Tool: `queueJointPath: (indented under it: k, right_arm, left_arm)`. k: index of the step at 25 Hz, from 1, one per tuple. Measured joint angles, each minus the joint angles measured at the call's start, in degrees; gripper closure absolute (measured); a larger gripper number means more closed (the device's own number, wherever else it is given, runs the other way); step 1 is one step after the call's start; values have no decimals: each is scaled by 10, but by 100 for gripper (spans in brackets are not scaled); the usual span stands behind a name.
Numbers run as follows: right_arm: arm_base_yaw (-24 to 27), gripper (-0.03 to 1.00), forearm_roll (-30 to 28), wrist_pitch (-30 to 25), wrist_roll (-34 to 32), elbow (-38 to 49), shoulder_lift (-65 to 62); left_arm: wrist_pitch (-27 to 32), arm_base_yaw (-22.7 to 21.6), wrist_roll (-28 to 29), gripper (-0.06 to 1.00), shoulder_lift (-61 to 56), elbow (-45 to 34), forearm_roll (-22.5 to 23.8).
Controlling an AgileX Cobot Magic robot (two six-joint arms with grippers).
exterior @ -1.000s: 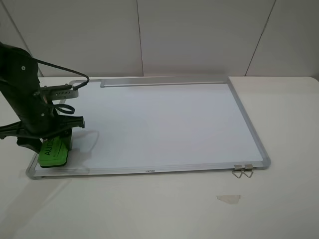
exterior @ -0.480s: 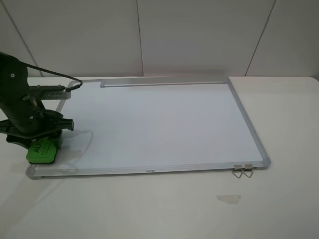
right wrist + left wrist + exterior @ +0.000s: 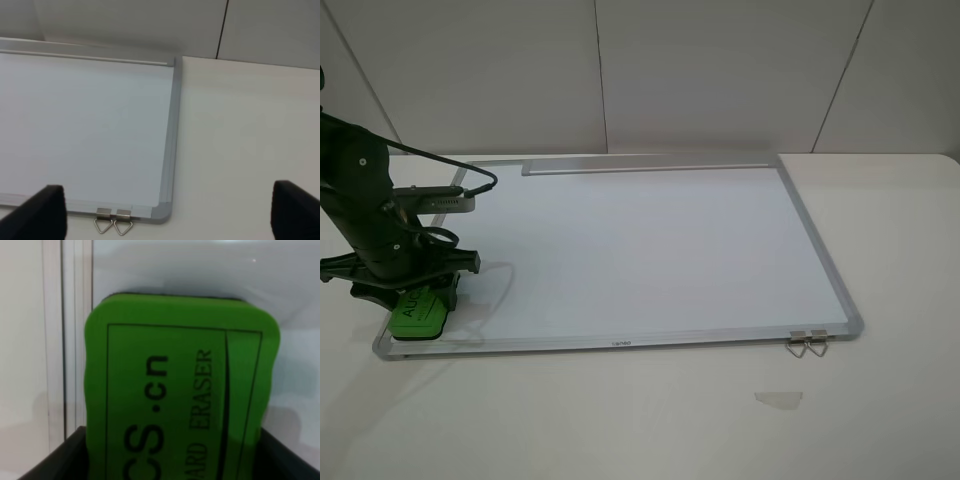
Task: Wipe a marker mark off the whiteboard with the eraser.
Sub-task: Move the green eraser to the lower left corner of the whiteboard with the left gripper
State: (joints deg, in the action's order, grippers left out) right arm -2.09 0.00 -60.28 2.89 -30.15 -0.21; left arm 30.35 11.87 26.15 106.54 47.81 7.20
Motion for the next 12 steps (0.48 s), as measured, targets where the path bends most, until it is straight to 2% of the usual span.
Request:
queueJointPath:
  k: [4, 7, 12]
  right_arm:
    - [0, 15, 0, 0, 0, 0, 0]
    - [0, 15, 0, 0, 0, 0, 0]
    - [0, 15, 0, 0, 0, 0, 0]
  left_arm:
    - [1, 0, 3, 34, 0, 0, 0]
    - [6, 0, 5, 27, 1, 0, -3]
    - [12, 0, 5, 24, 1, 0, -9]
